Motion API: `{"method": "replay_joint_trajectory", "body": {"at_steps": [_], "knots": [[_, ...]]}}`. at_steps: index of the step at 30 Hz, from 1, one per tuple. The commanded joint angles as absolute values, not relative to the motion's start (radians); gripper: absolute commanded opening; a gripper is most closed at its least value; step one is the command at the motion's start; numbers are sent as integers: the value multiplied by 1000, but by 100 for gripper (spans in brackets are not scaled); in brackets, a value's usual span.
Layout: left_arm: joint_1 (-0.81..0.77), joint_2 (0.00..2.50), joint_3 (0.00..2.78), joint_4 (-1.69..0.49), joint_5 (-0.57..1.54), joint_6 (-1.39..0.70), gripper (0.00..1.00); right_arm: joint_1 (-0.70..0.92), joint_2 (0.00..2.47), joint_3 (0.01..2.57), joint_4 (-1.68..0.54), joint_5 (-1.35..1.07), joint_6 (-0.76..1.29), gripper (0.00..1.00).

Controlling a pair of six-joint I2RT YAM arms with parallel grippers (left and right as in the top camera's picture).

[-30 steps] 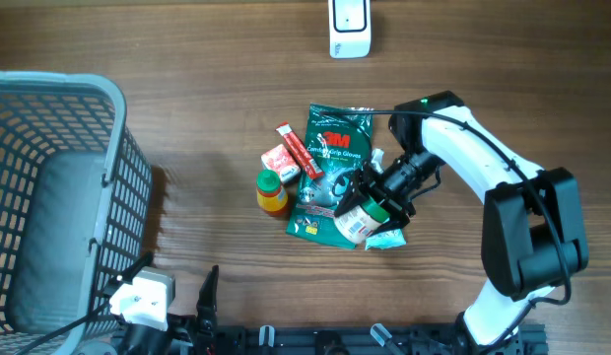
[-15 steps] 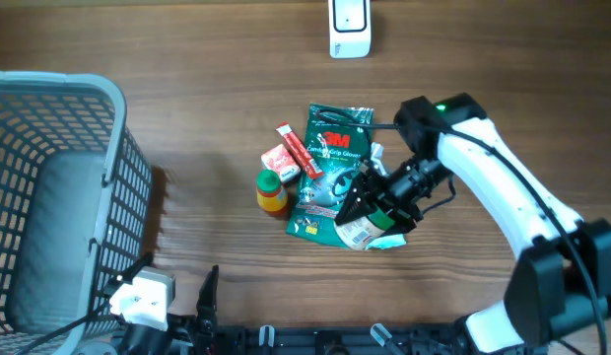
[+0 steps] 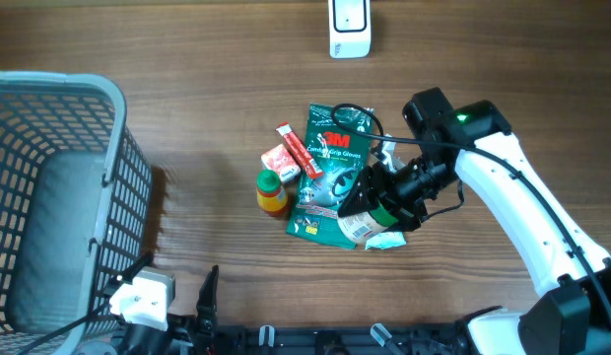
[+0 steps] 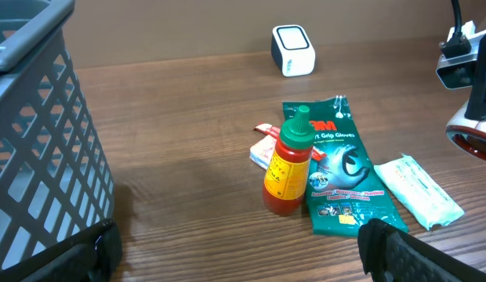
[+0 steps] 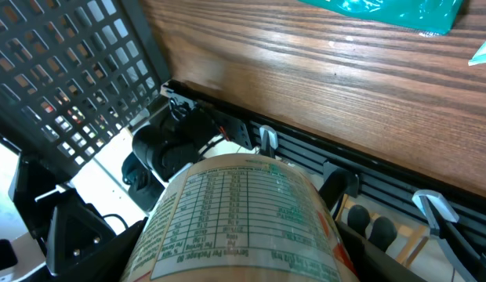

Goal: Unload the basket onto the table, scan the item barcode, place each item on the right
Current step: 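Lift the jar and carry it over the glove packet toward the scanner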

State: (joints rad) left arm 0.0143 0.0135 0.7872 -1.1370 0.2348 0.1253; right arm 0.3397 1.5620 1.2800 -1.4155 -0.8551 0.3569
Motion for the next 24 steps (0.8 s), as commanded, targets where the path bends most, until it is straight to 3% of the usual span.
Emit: {"method": "replay_joint_trajectory", "body": {"at_steps": [1, 15, 16, 18, 20, 24], "knots": [[20, 4, 789, -1134, 254, 125, 100, 343, 1544, 1298, -1409, -845, 368, 62], [20, 4, 789, -1134, 254, 125, 100, 343, 1544, 1298, -1260, -741, 369, 61], [20, 4, 789, -1134, 254, 125, 100, 343, 1544, 1298, -1254, -723, 368, 49], [20, 4, 789, -1134, 254, 125, 100, 343, 1544, 1298, -1245, -690, 367, 43], [20, 4, 789, -1134, 254, 125, 100, 343, 1544, 1298, -1235, -650, 368, 54], [20, 4, 789, -1134, 254, 125, 100, 343, 1544, 1298, -1179, -593, 369, 57]]}}
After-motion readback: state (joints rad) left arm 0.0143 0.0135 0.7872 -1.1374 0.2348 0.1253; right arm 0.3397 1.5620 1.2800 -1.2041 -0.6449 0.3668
